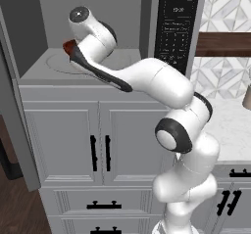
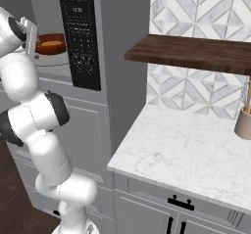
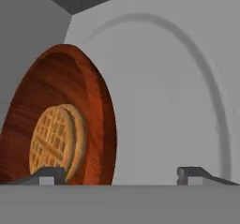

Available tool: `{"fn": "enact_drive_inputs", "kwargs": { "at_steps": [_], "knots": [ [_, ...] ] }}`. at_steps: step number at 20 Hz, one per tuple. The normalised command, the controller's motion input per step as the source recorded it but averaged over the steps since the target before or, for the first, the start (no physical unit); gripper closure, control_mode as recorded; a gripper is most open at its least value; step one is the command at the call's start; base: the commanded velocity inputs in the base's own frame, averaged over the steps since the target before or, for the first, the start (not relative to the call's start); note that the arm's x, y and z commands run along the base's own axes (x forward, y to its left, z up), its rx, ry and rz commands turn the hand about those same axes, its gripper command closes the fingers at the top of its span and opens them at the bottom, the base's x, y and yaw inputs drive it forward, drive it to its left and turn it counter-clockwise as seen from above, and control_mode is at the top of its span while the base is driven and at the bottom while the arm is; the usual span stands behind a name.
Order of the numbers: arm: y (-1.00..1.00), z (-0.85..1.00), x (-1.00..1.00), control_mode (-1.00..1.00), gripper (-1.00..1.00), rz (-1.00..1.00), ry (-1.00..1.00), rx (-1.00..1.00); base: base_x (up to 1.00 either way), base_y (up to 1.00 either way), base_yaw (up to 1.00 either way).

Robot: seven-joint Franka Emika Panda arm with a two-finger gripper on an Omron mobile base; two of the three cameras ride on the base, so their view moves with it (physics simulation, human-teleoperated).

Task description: Open the microwave, place the bowl with waffle inside the microwave, then close the microwave door and turn it on.

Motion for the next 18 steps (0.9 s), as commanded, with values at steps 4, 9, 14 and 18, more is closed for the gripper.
{"fn": "enact_drive_inputs", "kwargs": {
  "at_steps": [4,9,14,18],
  "knots": [
    [0.49,-0.02,-0.96,-1.0,-1.0,-0.01,-0.66,-0.04,0.0,0.0,0.0],
    [0.07,-0.24,-1.0,-1.0,-1.0,-0.09,-0.41,0.0,0.0,0.0,0.0],
    [0.0,-0.42,-1.0,-1.0,-1.0,-0.13,-0.28,0.0,0.0,0.0,0.0],
    [0.0,-0.27,-1.0,-1.0,-1.0,-0.15,-0.15,0.0,0.0,0.0,0.0]
  ]
}}
